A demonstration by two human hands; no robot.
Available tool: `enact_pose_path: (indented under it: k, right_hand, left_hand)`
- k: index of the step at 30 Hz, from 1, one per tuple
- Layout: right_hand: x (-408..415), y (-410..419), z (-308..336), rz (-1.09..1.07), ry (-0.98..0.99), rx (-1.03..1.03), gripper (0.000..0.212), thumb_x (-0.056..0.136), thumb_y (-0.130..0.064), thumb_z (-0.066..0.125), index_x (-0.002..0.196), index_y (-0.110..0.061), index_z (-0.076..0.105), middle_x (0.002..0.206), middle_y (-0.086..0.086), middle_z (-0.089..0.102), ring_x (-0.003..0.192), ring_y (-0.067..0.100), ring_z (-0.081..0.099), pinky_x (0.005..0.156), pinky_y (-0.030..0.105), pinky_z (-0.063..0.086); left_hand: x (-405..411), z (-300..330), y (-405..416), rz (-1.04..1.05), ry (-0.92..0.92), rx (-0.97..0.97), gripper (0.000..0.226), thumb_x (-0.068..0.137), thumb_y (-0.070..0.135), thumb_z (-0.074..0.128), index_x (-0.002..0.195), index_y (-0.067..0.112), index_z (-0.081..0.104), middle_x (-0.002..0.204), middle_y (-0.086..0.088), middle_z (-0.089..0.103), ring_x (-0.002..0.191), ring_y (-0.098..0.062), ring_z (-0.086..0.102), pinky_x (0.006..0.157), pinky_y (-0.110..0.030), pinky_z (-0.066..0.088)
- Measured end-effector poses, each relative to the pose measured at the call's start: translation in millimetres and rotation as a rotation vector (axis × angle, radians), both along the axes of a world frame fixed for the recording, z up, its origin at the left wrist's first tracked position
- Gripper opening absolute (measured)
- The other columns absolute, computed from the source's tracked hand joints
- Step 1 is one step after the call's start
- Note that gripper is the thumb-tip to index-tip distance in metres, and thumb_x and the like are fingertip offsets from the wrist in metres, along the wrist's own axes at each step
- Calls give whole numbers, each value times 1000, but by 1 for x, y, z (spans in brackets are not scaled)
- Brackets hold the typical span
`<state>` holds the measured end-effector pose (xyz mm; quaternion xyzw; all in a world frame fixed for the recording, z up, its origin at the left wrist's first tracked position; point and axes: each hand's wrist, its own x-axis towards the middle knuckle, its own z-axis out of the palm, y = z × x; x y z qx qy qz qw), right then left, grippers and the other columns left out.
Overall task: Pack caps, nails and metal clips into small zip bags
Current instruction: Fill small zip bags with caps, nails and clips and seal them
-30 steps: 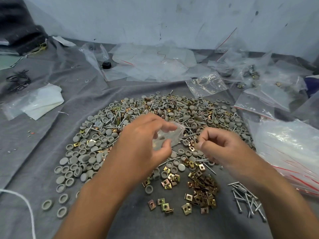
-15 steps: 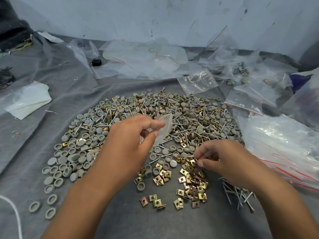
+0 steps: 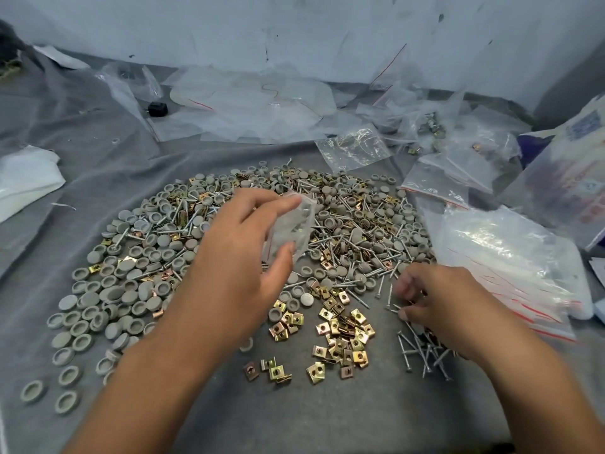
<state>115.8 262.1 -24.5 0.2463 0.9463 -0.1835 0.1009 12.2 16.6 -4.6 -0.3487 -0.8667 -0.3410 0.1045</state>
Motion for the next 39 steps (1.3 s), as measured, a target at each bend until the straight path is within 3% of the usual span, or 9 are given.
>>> enact_pose_path:
  k: [5,11,18,22,27,30,33,37,39]
  right_hand:
    - [2,3,-3,44,31,-3,32,85,-8,75,80,-36,60,85,-13,67,75,0,62,59,11,43]
    - [1,7,1,-38,155,-121,30,82,-12,74,96,-35,60,86,-17,70,69,-2,65,54,6,44]
    - [-8,-26,26,43,914,-788,21,81,-18,78,100,-24,72,90,-2,77,75,4,69,65,14,53]
    - [-15,-57,24,251,1053,-696,14,88,-12,77,98,-20,72,90,-2,72,79,12,68,68,20,54]
    - [-27,-72,14,333,959,-198,16,84,-17,82,100,-17,77,90,-16,71,84,-3,66,74,8,46]
    - [-24,-66,18,276,988,-295,16,85,-19,81,99,-21,75,86,-18,71,79,0,68,67,8,49]
    - [-18,-42,25,126,961,-291,14,85,-20,80,88,-30,71,82,-19,70,70,-1,66,58,6,46]
    - [-12,-5,10,-56,262,-65,19,84,-34,81,88,-36,63,88,-17,69,75,-5,60,60,13,43]
    - [-10,1,0,-66,73,-48,23,81,-37,84,88,-34,62,92,-15,66,80,1,59,64,22,43]
  left_hand:
    - [1,-8,5,-63,-32,-95,52,89,36,61,140,32,51,120,24,42,92,8,48,73,-4,37]
    - [2,-13,8,-93,-39,-113,53,88,44,59,139,38,49,117,31,38,88,11,49,68,-7,37]
    - [3,-17,15,-98,-29,-98,57,83,45,62,137,38,46,111,38,28,100,11,49,72,-2,36]
    - [2,-18,17,-119,-19,-74,57,82,44,65,136,37,50,114,33,36,94,7,51,81,-7,38]
    - [0,-18,17,-114,-16,-36,53,82,40,66,133,31,56,112,31,39,94,14,49,78,-4,38]
    - [0,-19,17,-111,-23,-43,56,80,43,66,135,34,53,111,35,36,102,15,48,84,4,36]
    - [-1,-21,13,-94,0,-62,59,80,45,64,136,38,48,112,38,32,108,20,42,75,2,35]
    - [-2,-21,13,-83,1,-56,59,81,46,63,137,40,44,111,38,30,108,22,41,80,-1,31]
    - [-2,-20,14,-86,-2,-51,59,81,46,63,136,40,43,110,38,30,107,22,41,81,-3,32]
